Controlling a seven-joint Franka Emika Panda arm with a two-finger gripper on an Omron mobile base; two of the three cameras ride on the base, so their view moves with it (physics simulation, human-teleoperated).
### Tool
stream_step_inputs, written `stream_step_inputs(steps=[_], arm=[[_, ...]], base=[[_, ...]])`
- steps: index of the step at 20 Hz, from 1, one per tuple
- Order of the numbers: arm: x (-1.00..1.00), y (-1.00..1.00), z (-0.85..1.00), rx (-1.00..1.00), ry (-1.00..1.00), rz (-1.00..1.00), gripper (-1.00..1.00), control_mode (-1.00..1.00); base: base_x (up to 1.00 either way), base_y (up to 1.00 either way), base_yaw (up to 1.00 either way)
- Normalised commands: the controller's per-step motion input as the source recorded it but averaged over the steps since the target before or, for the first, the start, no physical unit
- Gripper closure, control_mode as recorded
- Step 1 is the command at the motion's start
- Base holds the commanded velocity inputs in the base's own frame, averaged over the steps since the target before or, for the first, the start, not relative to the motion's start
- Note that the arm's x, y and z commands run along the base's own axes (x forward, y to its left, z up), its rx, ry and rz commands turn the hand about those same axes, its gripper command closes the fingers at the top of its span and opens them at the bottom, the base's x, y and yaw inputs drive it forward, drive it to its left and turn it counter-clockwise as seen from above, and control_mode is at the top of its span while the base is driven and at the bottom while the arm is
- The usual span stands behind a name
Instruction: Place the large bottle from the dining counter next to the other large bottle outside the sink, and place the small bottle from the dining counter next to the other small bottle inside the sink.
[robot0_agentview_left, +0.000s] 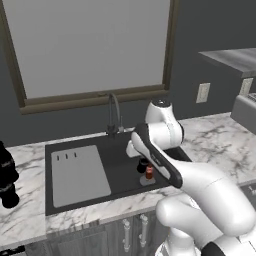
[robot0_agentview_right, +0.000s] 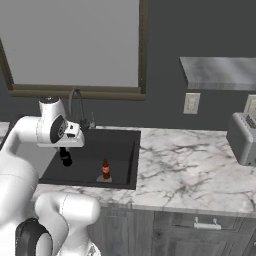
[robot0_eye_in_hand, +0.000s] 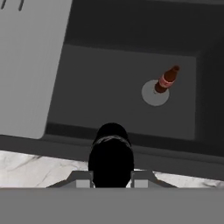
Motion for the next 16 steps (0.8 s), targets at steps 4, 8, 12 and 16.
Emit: stream_step_inputs(steps=[4,8,12,16], arm=[[0.10,0.00,-0.04,0.00,0.11,0.00,1.00,-1.00],[0.24,0.00,-0.22,0.00,0.04,0.00,1.00,-1.00],[0.25,0.00,-0.36,0.00,0.00,0.00,1.00,-1.00],[0.19,0.00,-0.31,0.00,0.00,0.00,1.00,-1.00]], base=[[0.00,0.00,0.00],[0.00,0.00,0.00],[0.00,0.00,0.00],[0.00,0.00,0.00]])
